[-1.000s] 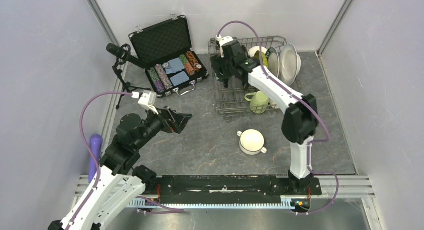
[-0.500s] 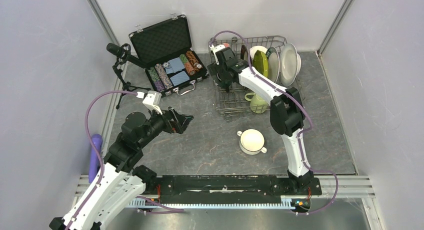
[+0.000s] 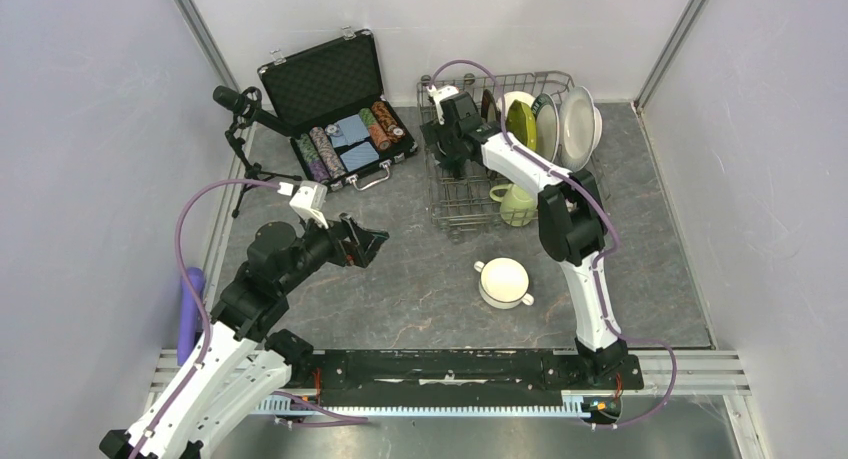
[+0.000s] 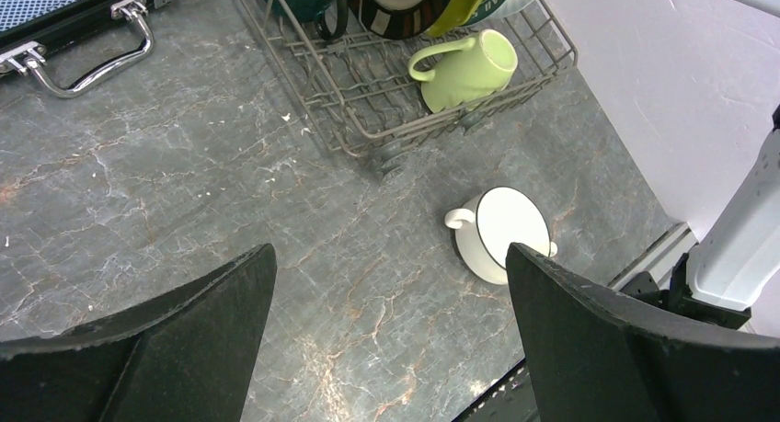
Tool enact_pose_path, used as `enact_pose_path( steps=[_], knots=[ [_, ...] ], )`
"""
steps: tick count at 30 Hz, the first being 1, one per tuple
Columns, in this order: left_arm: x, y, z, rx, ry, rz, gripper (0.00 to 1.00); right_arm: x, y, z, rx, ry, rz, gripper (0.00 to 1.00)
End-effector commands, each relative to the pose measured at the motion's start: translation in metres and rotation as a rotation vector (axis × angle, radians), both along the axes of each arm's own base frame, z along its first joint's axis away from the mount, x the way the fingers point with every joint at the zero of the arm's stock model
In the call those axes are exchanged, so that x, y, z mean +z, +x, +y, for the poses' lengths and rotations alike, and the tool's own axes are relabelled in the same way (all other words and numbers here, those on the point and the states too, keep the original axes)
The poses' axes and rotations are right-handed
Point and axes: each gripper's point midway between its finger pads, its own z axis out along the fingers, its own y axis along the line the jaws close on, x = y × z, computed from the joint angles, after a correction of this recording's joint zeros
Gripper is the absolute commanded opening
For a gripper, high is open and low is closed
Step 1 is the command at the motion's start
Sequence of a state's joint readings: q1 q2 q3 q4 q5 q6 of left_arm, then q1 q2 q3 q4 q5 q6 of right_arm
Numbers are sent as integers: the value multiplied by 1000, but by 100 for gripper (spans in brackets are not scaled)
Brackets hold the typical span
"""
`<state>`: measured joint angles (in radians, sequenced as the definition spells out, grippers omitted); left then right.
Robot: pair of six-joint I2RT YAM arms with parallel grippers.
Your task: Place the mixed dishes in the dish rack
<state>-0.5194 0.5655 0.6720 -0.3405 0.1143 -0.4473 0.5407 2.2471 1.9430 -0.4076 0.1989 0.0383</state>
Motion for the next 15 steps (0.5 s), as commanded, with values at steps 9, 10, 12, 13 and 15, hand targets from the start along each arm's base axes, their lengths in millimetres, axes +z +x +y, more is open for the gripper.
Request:
enact_pose_path(
  steps=[9, 10, 12, 13, 15],
  knots=[
    [9, 1, -6, -41, 5, -62, 100, 25, 24, 8, 21, 57, -103, 32],
    [9, 1, -6, -41, 6, -61, 100, 26, 24, 8, 20, 57, -104, 45],
    [9, 1, -6, -40, 7, -59, 100, 29, 24, 5, 12, 52, -109, 67],
    [9, 1, -6, -42, 6, -60, 100, 31, 24, 3, 4, 51, -114, 75],
    [9, 1, -6, -42, 6, -61, 100, 35, 24, 2, -3, 48, -122, 83]
  ],
)
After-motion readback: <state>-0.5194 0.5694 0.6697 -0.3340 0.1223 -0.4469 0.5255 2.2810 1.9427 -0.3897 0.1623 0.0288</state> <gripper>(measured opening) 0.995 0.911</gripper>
